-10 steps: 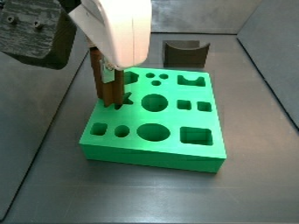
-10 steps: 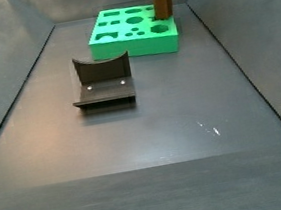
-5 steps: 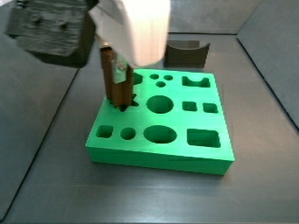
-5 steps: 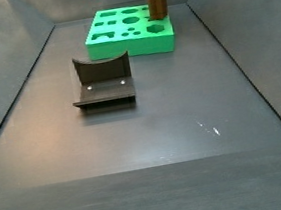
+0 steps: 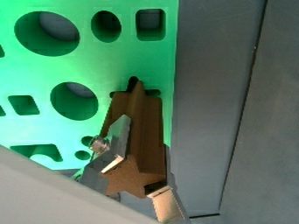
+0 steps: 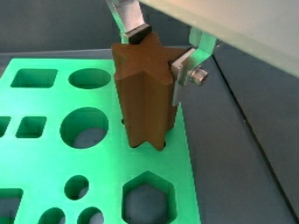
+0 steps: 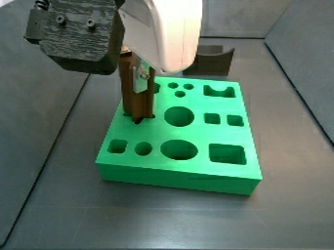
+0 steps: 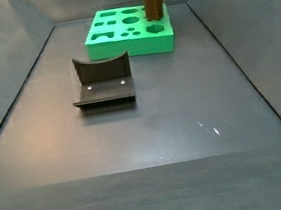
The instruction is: Insert the star object.
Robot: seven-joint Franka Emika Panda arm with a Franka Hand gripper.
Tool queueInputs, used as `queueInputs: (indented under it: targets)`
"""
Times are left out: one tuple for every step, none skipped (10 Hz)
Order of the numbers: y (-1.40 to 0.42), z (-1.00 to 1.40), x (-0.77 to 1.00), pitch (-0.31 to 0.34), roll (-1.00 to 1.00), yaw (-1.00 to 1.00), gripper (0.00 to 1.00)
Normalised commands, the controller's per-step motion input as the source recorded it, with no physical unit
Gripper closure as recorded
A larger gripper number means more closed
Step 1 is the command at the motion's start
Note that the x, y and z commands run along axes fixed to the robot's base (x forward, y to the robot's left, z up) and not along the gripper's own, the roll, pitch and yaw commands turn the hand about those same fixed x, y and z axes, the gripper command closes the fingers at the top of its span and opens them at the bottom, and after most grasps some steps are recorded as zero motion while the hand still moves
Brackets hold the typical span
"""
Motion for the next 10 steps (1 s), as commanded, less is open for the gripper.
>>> queueInputs:
  targets:
    - [0.00, -0.59, -0.01, -0.130, 0.00, 0.36, 1.00]
    - [0.00, -0.55, -0.03, -0.140, 0.00, 0.43, 1.00]
    - [0.00, -0.54, 0.00, -0.113, 0.02, 0.41, 1.00]
    - [0.00, -0.59, 0.00, -0.097, 0.00, 0.41, 1.00]
    - [-0.07, -0.74, 0.04, -0.120, -0.02, 0.48, 1.00]
    - [-0.10, -0.75, 0.12, -0.111, -0.04, 0.46, 1.00]
    - [-0.05, -0.73, 0.12, -0.111, -0.06, 0.40, 1.00]
    - [-0.01, -0.76, 0.00, -0.170, -0.03, 0.41, 1.00]
    - [-0.06, -0.84, -0.03, -0.177, 0.00, 0.27, 1.00]
    - [-0.04, -0.95, -0.12, -0.164, 0.01, 0.03, 1.00]
